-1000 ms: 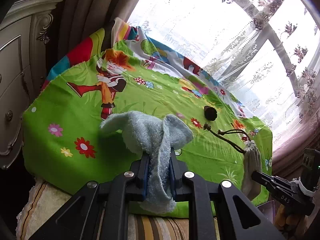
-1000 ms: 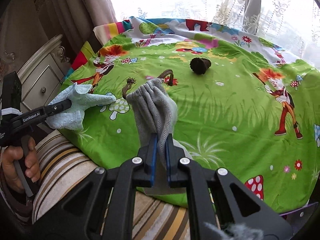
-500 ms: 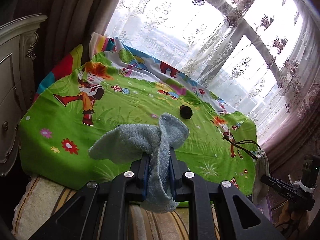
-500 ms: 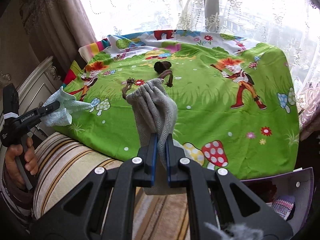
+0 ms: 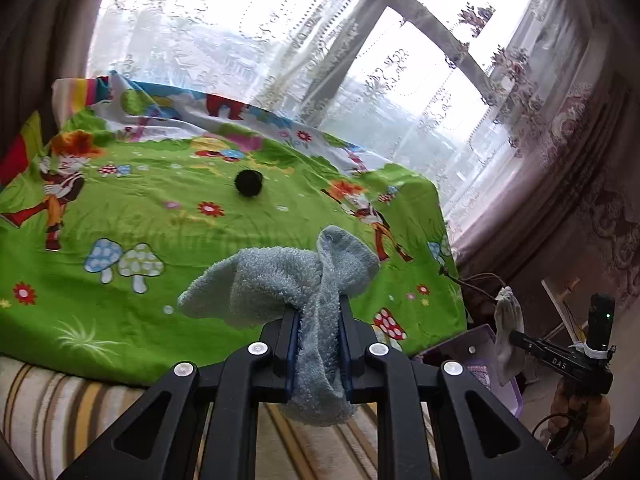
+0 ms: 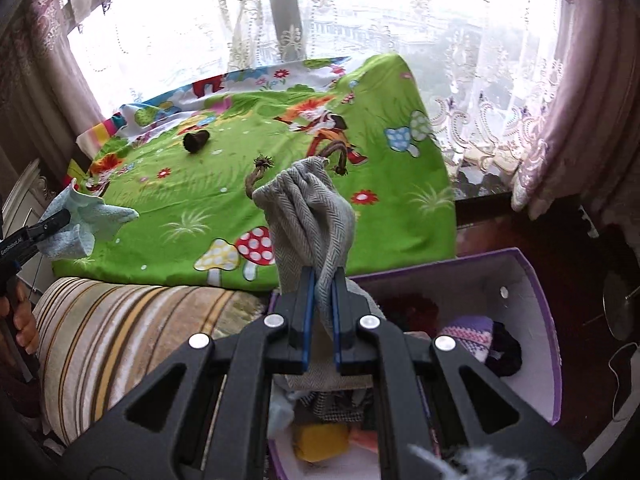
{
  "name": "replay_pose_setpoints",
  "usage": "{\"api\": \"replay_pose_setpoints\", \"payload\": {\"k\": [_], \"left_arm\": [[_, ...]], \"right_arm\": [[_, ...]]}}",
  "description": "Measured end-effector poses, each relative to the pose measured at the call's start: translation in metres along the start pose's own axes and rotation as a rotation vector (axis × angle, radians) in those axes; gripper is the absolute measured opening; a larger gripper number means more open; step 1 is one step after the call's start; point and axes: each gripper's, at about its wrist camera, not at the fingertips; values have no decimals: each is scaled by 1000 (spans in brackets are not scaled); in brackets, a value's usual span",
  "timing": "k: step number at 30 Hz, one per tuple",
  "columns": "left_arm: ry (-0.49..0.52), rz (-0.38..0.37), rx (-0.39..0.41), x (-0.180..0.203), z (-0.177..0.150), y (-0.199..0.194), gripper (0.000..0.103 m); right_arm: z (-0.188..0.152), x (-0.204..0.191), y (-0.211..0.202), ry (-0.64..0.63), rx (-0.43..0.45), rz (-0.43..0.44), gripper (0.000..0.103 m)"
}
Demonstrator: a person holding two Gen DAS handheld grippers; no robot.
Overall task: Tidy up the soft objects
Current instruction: 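Carry the light-blue sock and grey bag to the box and release both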
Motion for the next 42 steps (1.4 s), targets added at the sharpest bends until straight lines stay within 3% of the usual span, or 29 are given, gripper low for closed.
{"api": "replay_pose_setpoints", "payload": {"k": [17,30,35,39,42], "left_arm": [[318,-274,-239,177,-47,65,17],[402,-340,-358,216,-69,94,17],[400,-347,-420,218,-74,109,26],[400,-328,-432,217,-76,114,51],[396,-327,-422,215,-73,112,53]], "right_arm": [[-46,69,-12,64,-42,-279,10],[-66,97,-9,100,-98,-376,10],[-69,101,-6,106,-125,-385,10],[-70,103,-4,115,-135,-381,11],[-70,103,-3,122,-140,-380,13]]}}
Point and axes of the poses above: each gripper's, at about its wrist camera, not at the fingertips, and y roughly the way its jaws point, x to its right, z to its top, and after that the axes turned 4 degrees about -x, right-handed
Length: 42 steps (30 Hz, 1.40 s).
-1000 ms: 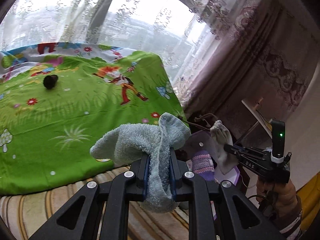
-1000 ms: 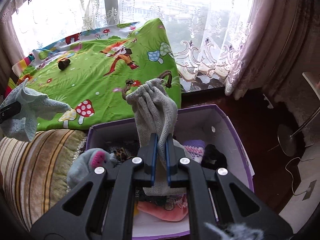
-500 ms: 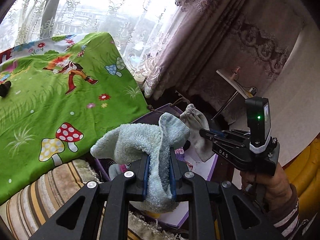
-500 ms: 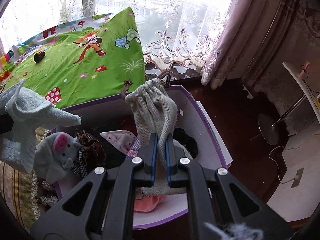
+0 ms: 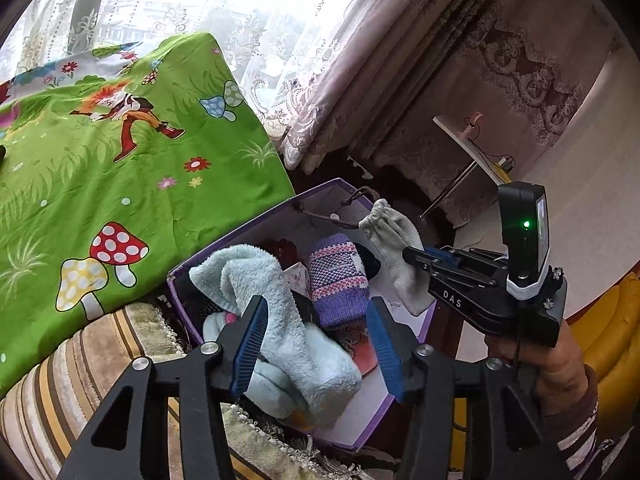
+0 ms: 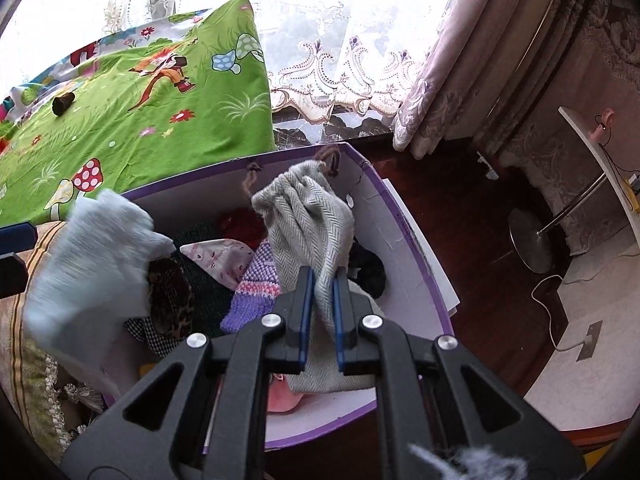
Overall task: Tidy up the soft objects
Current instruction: 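Carry the light-blue sock and grey bag to the box and release both, then move both open tools back over the brown pompom on the bed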
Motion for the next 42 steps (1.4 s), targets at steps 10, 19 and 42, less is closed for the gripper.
{"api": "replay_pose_setpoints", "payload": {"k": [10,19,42], "left_arm": [[-35,19,26,-15,5,-10,53],[-72,53,49,-40,10,-23,53],[-412,234,212,-228,26,-112,52]], "right_arm": [[5,-7,-4,-3,10,10,42],[18,-31,-5,-35,19,56,50],[116,-196,8,-257,55,301,56]]}}
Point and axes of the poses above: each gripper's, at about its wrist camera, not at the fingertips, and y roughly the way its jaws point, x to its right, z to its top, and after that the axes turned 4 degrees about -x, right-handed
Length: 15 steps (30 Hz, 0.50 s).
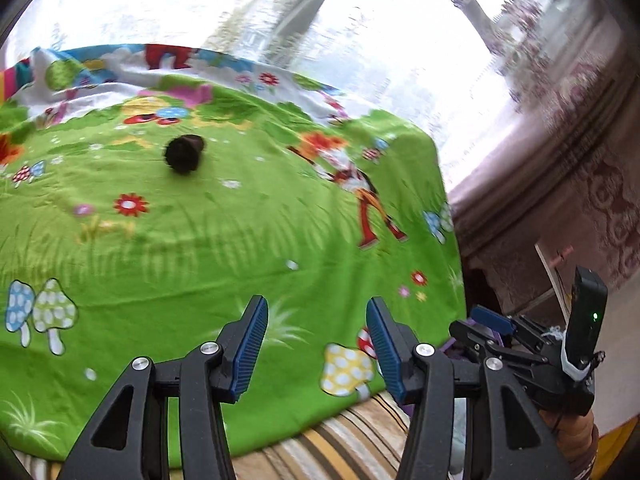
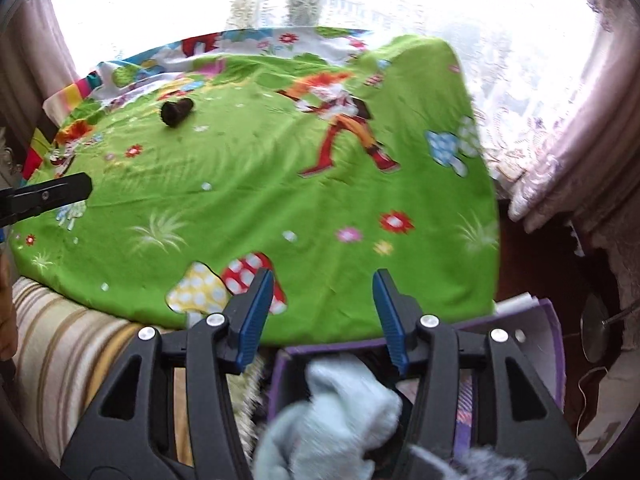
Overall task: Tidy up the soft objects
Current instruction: 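Move both open tools back over the brown pompom on the bed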
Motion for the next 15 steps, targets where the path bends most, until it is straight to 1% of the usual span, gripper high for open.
{"api": "replay_pose_setpoints", "payload": {"k": [3,5,7,9,10,15], "left_arm": [[-78,5,21,-31,17,-2,52],[-131,5,29,-51,29,-1,52],[-178,2,35,-72,41,-1,52],[-217,2,43,-90,54,1,51],[-235,-1,46,-97,59,4,49],[-328,-32,58,-131,86,19,48]], "right_arm": [[24,-18,11,-17,4,22,56],[40,-28,18,-8,7,53,56],[57,-37,29,23,2,108,56],[75,-47,40,60,-9,142,56],[83,-53,45,72,-11,158,56],[125,-81,76,137,-23,221,56]]}}
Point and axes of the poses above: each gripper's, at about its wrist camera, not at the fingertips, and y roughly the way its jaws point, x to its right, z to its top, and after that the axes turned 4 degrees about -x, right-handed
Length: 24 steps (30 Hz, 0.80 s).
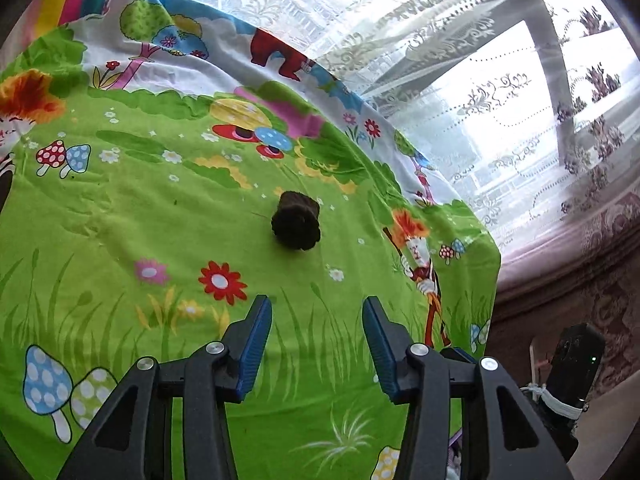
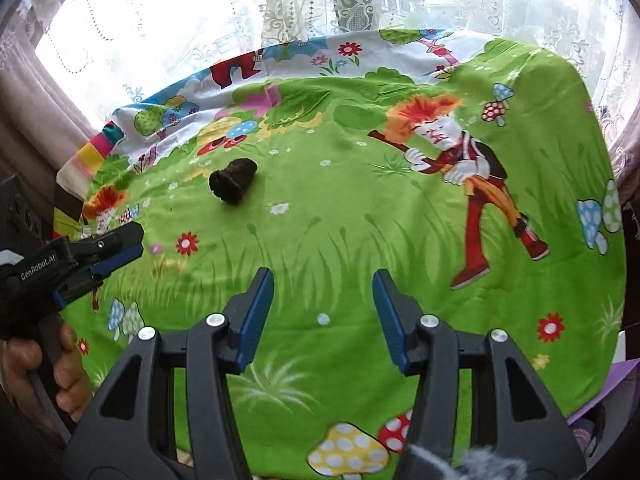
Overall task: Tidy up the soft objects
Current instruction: 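Move both open tools back over the brown pompom on the bed, then grasp the brown pompom with the left tool and lift it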
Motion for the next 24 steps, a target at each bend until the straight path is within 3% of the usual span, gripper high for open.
{"api": "replay_pose_setpoints", "payload": {"k": [13,19,24], "left_arm": [[-195,-117,-19,-38,58,60,48],[-233,-132,-46,-53,68,81,48],[-278,-191,-96,-63,72,99,39]], "right_arm": [[66,-29,98,265,-72,242,55],[75,-43,128,255,-88,242,53],[79,-45,139,204,-77,220,45]]}}
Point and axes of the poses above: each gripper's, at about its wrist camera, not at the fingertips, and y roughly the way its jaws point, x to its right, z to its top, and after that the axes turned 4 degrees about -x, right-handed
